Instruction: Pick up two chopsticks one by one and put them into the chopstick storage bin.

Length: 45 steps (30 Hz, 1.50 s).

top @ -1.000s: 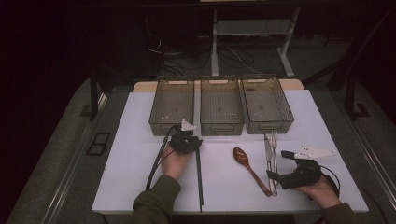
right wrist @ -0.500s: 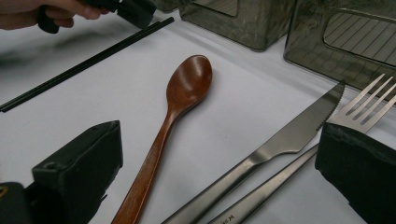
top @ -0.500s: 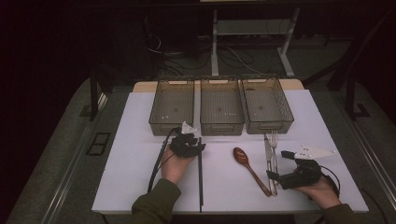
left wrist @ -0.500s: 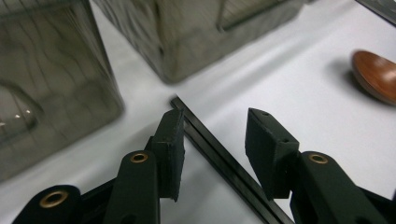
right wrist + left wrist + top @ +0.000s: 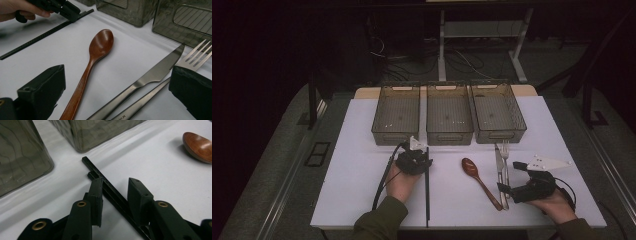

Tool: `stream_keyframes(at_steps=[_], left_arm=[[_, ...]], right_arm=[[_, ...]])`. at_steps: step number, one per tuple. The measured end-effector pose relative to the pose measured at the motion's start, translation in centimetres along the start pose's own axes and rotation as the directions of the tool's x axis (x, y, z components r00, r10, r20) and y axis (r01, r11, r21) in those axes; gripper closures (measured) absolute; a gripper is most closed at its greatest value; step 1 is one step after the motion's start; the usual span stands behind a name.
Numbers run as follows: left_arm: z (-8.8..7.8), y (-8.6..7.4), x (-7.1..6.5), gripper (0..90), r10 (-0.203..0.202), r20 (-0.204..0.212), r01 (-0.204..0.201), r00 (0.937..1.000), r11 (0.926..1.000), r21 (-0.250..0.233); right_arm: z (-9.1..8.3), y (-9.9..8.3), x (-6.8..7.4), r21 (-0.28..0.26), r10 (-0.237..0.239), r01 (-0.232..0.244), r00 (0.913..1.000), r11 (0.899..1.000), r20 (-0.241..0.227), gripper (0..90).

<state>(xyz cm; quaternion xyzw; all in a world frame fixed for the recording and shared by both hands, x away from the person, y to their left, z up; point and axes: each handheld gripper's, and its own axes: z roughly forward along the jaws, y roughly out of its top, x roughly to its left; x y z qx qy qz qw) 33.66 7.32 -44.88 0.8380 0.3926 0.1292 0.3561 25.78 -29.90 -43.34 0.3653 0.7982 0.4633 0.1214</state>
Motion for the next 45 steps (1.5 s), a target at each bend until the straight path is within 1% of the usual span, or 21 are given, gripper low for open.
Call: stream_keyframes(at_steps=[3,10,13,19,23,24,28,32,37,38,39,41,44,45], left_arm=[[0.0,0.0,0.0,64.9,0.007,0.000,-0.007,1.0000,1.0000,0.000],[0.2,0.2,0.2,66.7,0.010,0.012,-0.010,0.9999,0.9999,-0.006],[0.3,0.3,0.3,67.3,0.027,0.015,-0.027,0.9995,0.9996,0.002],[0.5,0.6,0.3,68.1,0.042,0.032,-0.042,0.9986,0.9991,0.006],[0.7,0.8,0.2,68.5,0.041,0.054,-0.041,0.9977,0.9992,-0.001],[0.8,0.8,0.3,68.8,0.053,0.063,-0.053,0.9966,0.9986,-0.004],[1.2,1.1,0.0,70.2,0.061,0.098,-0.060,0.9933,0.9981,-0.010],[1.7,1.5,-0.4,71.0,0.072,0.124,-0.071,0.9898,0.9974,-0.012],[2.3,1.9,-0.8,71.2,0.099,0.162,-0.096,0.9818,0.9951,-0.025],[2.4,2.1,-0.7,71.3,0.118,0.167,-0.115,0.9788,0.9930,-0.026],[2.5,2.2,-0.7,71.3,0.125,0.171,-0.122,0.9772,0.9921,-0.028],[2.7,2.3,-0.8,71.4,0.130,0.182,-0.127,0.9746,0.9915,-0.029],[3.1,2.7,-0.8,71.5,0.145,0.199,-0.142,0.9693,0.9895,-0.029],[3.2,2.8,-0.8,71.5,0.150,0.208,-0.147,0.9666,0.9887,-0.032]], right_arm=[[0.0,0.0,0.0,-0.001,0.001,-0.001,1.0000,1.000,0.001,0.1],[0.0,0.0,0.0,-0.001,0.001,-0.001,1.0000,1.000,-0.001,0.1],[0.0,0.0,0.0,0.000,0.003,-0.003,1.0000,1.000,0.000,0.1],[0.1,0.0,0.0,-0.001,0.004,-0.004,1.0000,1.000,-0.001,0.1],[0.1,0.0,0.0,-0.001,0.002,-0.002,1.0000,1.000,-0.003,0.1],[0.1,0.0,0.0,-0.001,0.002,-0.002,1.0000,1.000,-0.003,0.1],[0.2,0.0,0.0,-0.001,0.003,-0.003,1.0000,1.000,-0.005,0.1],[0.2,0.0,0.0,-0.001,0.003,-0.003,1.0000,1.000,-0.005,0.1],[0.2,0.0,0.0,0.000,0.004,-0.004,1.0000,1.000,-0.006,0.1],[0.2,0.0,0.0,0.000,0.004,-0.004,1.0000,1.000,-0.006,0.1],[0.2,0.0,0.0,0.000,0.004,-0.004,1.0000,1.000,-0.007,0.1],[0.2,0.1,0.0,0.000,0.004,-0.004,1.0000,1.000,-0.008,0.1],[0.2,0.1,0.0,0.000,0.004,-0.004,1.0000,1.000,-0.008,0.1],[0.2,0.1,0.0,0.001,0.005,-0.005,0.9999,1.000,-0.009,0.1]])
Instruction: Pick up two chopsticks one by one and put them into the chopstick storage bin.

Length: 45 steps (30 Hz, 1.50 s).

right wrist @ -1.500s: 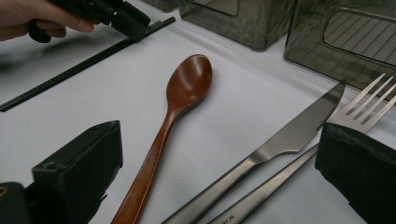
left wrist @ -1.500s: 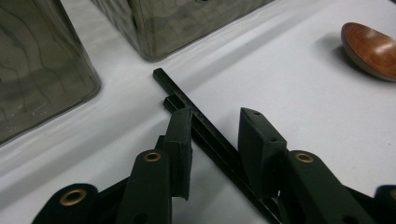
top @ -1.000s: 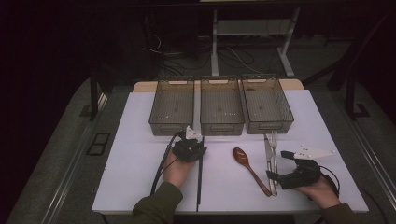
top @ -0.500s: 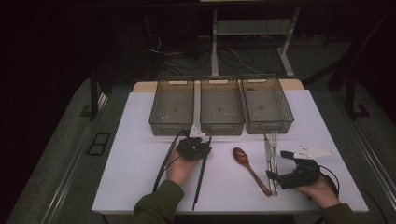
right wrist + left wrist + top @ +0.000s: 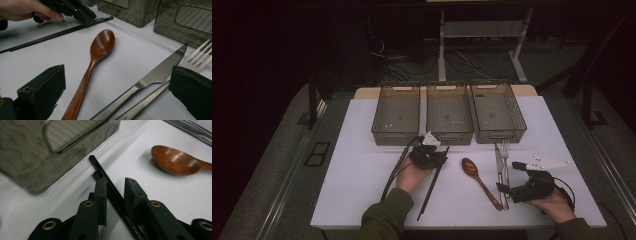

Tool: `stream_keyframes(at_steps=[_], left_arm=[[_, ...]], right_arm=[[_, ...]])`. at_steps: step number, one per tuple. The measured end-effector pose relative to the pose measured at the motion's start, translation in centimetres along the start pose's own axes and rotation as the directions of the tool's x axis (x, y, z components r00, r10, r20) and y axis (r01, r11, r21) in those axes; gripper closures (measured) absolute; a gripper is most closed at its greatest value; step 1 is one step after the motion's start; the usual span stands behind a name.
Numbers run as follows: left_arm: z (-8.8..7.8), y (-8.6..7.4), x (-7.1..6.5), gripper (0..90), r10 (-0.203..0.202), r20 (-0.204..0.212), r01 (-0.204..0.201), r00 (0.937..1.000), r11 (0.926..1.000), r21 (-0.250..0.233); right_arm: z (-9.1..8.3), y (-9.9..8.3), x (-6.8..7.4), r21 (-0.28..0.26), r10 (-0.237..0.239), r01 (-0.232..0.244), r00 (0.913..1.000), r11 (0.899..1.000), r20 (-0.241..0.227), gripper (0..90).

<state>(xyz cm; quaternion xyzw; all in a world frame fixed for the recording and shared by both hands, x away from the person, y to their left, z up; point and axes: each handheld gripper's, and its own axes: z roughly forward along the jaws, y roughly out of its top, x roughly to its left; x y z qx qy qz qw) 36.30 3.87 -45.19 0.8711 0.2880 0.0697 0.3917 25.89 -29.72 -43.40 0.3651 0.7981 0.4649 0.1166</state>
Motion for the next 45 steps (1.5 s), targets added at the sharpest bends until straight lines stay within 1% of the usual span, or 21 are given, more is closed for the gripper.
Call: stream_keyframes(at_steps=[5,8,11,13,15,16,18,22,25,27,29,30,31,34,37,39,41,42,43,44,45], left_arm=[[0.7,0.4,-0.3,71.9,0.015,0.033,-0.014,0.9994,0.9999,-0.007],[1.0,0.6,-0.5,72.1,0.018,0.040,-0.018,0.9990,0.9998,-0.009],[1.0,0.6,-0.5,71.7,0.017,0.038,-0.017,0.9991,0.9997,-0.016],[0.7,0.5,-0.5,69.1,0.019,0.028,-0.018,0.9994,0.9996,-0.024],[0.1,0.5,-0.6,66.3,-0.001,0.021,0.002,0.9998,0.9989,-0.047],[-0.3,0.4,-0.6,65.4,0.002,0.023,-0.001,0.9997,0.9985,-0.054],[-1.1,0.3,-0.8,63.6,-0.011,0.025,0.012,0.9996,0.9978,-0.065],[-3.0,-0.6,-1.3,61.7,-0.028,0.039,0.031,0.9988,0.9965,-0.077],[-4.3,-1.5,-1.9,63.3,-0.033,0.054,0.038,0.9980,0.9954,-0.088],[-5.2,-2.2,-2.4,65.1,-0.034,0.057,0.039,0.9978,0.9951,-0.091],[-5.9,-3.0,-2.9,66.9,-0.040,0.068,0.046,0.9969,0.9943,-0.096],[-6.2,-3.4,-3.2,69.2,-0.039,0.071,0.046,0.9967,0.9943,-0.097],[-6.5,-3.8,-3.5,71.9,-0.039,0.071,0.046,0.9967,0.9942,-0.097],[-7.1,-4.9,-4.1,75.7,-0.033,0.071,0.039,0.9969,0.9952,-0.090],[-7.3,-5.7,-4.5,78.2,-0.066,0.099,0.076,0.9929,0.9927,-0.094],[-7.1,-5.9,-4.7,79.6,-0.057,0.101,0.064,0.9933,0.9951,-0.075],[-6.8,-6.0,-4.8,79.6,-0.051,0.093,0.056,0.9944,0.9970,-0.054],[-6.6,-6.0,-4.8,79.6,-0.054,0.091,0.059,0.9944,0.9970,-0.050],[-6.5,-6.0,-4.7,79.6,-0.054,0.099,0.058,0.9936,0.9974,-0.041],[-6.4,-6.1,-4.8,79.6,-0.063,0.102,0.067,0.9928,0.9970,-0.039],[-6.3,-6.1,-4.8,79.6,-0.051,0.099,0.055,0.9938,0.9979,-0.034]], right_arm=[[0.0,0.0,0.0,0.001,-0.001,0.001,1.0000,1.000,0.000,0.1],[0.0,0.0,0.0,0.001,-0.002,0.002,1.0000,1.000,-0.001,0.1],[0.0,0.0,0.0,0.000,-0.001,0.001,1.0000,1.000,0.000,0.1],[0.0,0.0,0.0,-0.004,-0.001,0.001,1.0000,1.000,0.000,0.1],[0.0,0.0,0.0,-0.003,0.000,0.000,1.0000,1.000,0.001,0.1],[0.0,0.0,0.0,-0.004,-0.001,0.001,1.0000,1.000,0.000,0.1],[0.0,0.0,0.0,-0.003,-0.001,0.001,1.0000,1.000,0.000,0.1],[0.0,0.0,0.0,-0.001,-0.002,0.002,1.0000,1.000,0.001,0.1],[0.0,0.0,0.1,0.002,-0.005,0.004,1.0000,1.000,0.004,0.1],[0.0,-0.1,0.1,0.004,-0.005,0.005,1.0000,1.000,0.005,0.1],[0.0,-0.1,0.1,0.005,-0.007,0.007,1.0000,1.000,0.006,0.1],[0.0,-0.1,0.1,0.004,-0.007,0.007,0.9999,1.000,0.007,0.1],[0.0,-0.1,0.1,0.003,-0.007,0.007,1.0000,1.000,0.007,0.1],[0.0,-0.1,0.1,0.003,-0.008,0.008,0.9999,1.000,0.007,0.1],[-0.1,-0.1,0.1,0.003,-0.008,0.008,0.9999,1.000,0.006,0.1],[-0.1,-0.1,0.1,0.003,-0.009,0.009,0.9999,1.000,0.008,0.1],[-0.1,-0.1,0.1,0.002,-0.009,0.009,0.9999,1.000,0.008,0.1],[-0.1,-0.1,0.1,0.003,-0.009,0.009,0.9999,1.000,0.008,0.1],[-0.1,-0.1,0.1,0.002,-0.009,0.009,0.9999,1.000,0.009,0.1],[-0.1,-0.1,0.1,0.003,-0.009,0.009,0.9999,1.000,0.009,0.1],[-0.1,-0.1,0.1,0.003,-0.008,0.008,0.9999,1.000,0.008,0.1]])
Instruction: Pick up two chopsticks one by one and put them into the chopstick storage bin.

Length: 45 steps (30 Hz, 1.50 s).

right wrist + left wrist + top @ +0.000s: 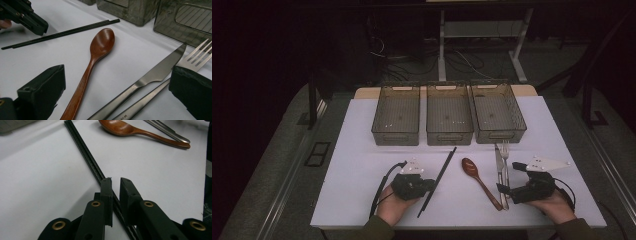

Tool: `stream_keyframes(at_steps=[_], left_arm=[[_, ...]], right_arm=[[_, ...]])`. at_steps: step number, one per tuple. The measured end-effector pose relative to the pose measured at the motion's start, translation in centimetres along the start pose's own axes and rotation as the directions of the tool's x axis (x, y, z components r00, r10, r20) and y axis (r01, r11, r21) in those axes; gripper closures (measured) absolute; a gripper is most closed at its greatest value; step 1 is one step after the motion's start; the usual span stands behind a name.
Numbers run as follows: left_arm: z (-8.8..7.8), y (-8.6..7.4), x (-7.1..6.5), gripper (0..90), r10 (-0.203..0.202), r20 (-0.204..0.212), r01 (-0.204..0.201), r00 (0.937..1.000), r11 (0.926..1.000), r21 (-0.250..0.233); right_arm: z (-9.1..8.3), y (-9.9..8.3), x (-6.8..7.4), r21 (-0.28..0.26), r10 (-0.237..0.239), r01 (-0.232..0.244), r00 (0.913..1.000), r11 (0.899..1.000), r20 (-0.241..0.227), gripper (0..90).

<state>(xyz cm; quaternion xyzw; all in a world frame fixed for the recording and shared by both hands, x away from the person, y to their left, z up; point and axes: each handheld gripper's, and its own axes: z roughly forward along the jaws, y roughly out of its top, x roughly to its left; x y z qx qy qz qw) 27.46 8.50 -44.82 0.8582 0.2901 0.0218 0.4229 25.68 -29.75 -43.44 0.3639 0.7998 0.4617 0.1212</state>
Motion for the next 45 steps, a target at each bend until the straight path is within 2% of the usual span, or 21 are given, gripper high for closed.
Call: stream_keyframes(at_steps=[6,8,14,24,28,30,32,36,41,45], left_arm=[[0.2,-0.1,0.2,79.6,0.009,-0.019,-0.008,0.9998,0.9999,0.013],[0.3,-0.2,0.1,79.6,-0.003,-0.018,0.003,0.9998,0.9998,0.021],[0.4,-0.1,0.1,79.5,0.015,-0.027,-0.014,0.9995,0.9994,0.030],[-0.4,-0.1,0.7,79.5,0.051,-0.099,-0.046,0.9937,0.9973,0.058],[-1.0,-0.2,1.5,79.6,0.035,-0.154,-0.026,0.9874,0.9977,0.063],[-1.2,-0.3,2.0,79.6,0.027,-0.165,-0.017,0.9858,0.9980,0.061],[-1.3,-0.3,2.2,79.7,0.028,-0.162,-0.018,0.9864,0.9978,0.063],[-1.2,0.0,2.1,77.6,-0.010,-0.157,0.012,0.9876,0.9999,0.009],[-0.5,0.7,2.8,77.1,-0.040,-0.154,0.036,0.9873,0.9989,-0.030],[0.4,0.9,2.9,78.1,-0.043,-0.146,0.039,0.9884,0.9989,-0.025]], right_arm=[[0.0,0.0,-0.1,-0.001,0.000,0.000,1.0000,1.000,0.000,0.1],[0.0,0.0,-0.1,-0.001,0.000,0.000,1.0000,1.000,-0.001,0.1],[0.0,0.0,-0.1,-0.002,-0.001,0.001,1.0000,1.000,-0.001,0.1],[-0.1,0.0,-0.1,-0.005,0.001,-0.001,1.0000,1.000,0.000,0.1],[-0.1,0.0,-0.1,-0.006,0.000,0.000,1.0000,1.000,0.000,0.1],[-0.1,0.0,-0.1,-0.006,0.004,-0.004,1.0000,1.000,0.000,0.1],[-0.1,0.0,-0.1,-0.006,0.001,-0.001,1.0000,1.000,-0.001,0.1],[-0.1,0.0,-0.1,-0.006,0.003,-0.003,1.0000,1.000,0.000,0.1],[-0.1,0.0,-0.1,-0.004,0.000,0.000,1.0000,1.000,0.001,0.1],[-0.1,0.0,-0.1,-0.005,0.000,0.000,1.0000,1.000,0.001,0.1]])
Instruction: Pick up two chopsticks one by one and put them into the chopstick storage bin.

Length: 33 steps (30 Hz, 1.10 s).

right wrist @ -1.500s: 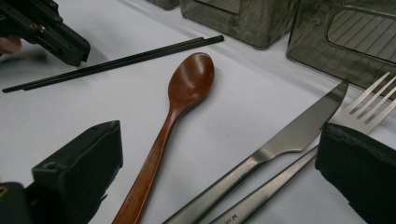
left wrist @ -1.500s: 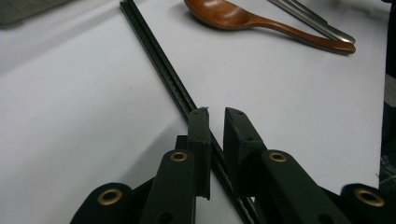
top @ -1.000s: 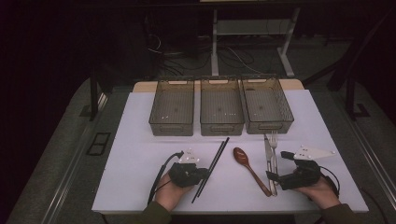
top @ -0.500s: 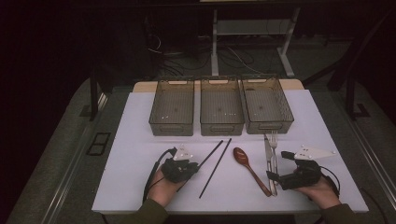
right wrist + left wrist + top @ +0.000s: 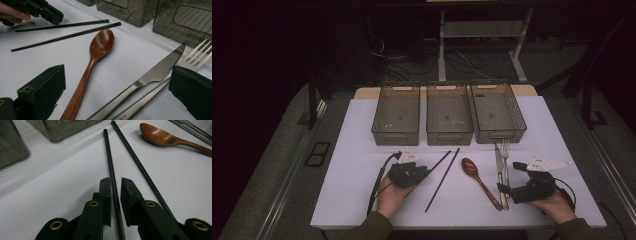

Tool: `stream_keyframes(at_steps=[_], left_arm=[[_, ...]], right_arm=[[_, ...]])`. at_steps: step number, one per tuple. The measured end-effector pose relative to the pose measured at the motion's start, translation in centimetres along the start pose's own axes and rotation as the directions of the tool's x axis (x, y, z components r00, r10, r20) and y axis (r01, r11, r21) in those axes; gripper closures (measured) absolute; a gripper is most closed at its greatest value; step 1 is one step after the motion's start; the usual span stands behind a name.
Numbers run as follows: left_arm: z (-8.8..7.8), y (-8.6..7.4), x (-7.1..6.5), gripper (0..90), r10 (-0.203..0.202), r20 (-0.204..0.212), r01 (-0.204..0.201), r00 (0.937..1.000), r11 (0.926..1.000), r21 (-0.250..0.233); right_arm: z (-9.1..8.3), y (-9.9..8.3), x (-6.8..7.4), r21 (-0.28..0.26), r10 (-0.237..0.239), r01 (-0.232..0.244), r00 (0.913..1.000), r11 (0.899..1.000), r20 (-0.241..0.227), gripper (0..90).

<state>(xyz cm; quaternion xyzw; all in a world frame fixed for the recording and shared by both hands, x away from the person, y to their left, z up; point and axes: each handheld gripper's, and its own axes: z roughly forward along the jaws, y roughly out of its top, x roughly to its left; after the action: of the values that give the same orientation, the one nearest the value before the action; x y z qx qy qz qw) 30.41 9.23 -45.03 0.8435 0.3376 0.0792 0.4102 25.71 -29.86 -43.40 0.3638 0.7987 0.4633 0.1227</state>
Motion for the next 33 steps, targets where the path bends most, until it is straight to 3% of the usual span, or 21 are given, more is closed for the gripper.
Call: stream_keyframes(at_steps=[4,10,17,26,33], left_arm=[[0.5,-0.1,-0.3,79.9,0.013,-0.012,-0.013,0.9998,0.9997,0.023],[0.6,-0.2,-0.7,83.5,0.032,-0.047,-0.031,0.9984,0.9993,0.020],[0.6,0.0,-0.8,85.3,0.009,-0.063,-0.008,0.9980,0.9996,0.026],[0.3,0.1,-0.5,85.4,-0.006,-0.060,0.008,0.9982,0.9998,0.019],[-0.5,0.5,-0.2,85.3,-0.012,-0.029,0.013,0.9995,0.9998,0.016]], right_arm=[[0.0,0.0,0.0,0.000,-0.001,0.001,1.0000,1.000,-0.001,0.1],[0.0,0.0,0.0,0.001,-0.002,0.002,1.0000,1.000,0.000,0.1],[0.0,0.0,0.1,0.000,0.000,0.000,1.0000,1.000,0.000,0.1],[-0.1,0.0,0.0,-0.007,0.009,-0.009,1.0000,1.000,0.000,0.1],[-0.1,0.0,0.0,-0.007,0.004,-0.004,1.0000,1.000,0.001,0.1]])
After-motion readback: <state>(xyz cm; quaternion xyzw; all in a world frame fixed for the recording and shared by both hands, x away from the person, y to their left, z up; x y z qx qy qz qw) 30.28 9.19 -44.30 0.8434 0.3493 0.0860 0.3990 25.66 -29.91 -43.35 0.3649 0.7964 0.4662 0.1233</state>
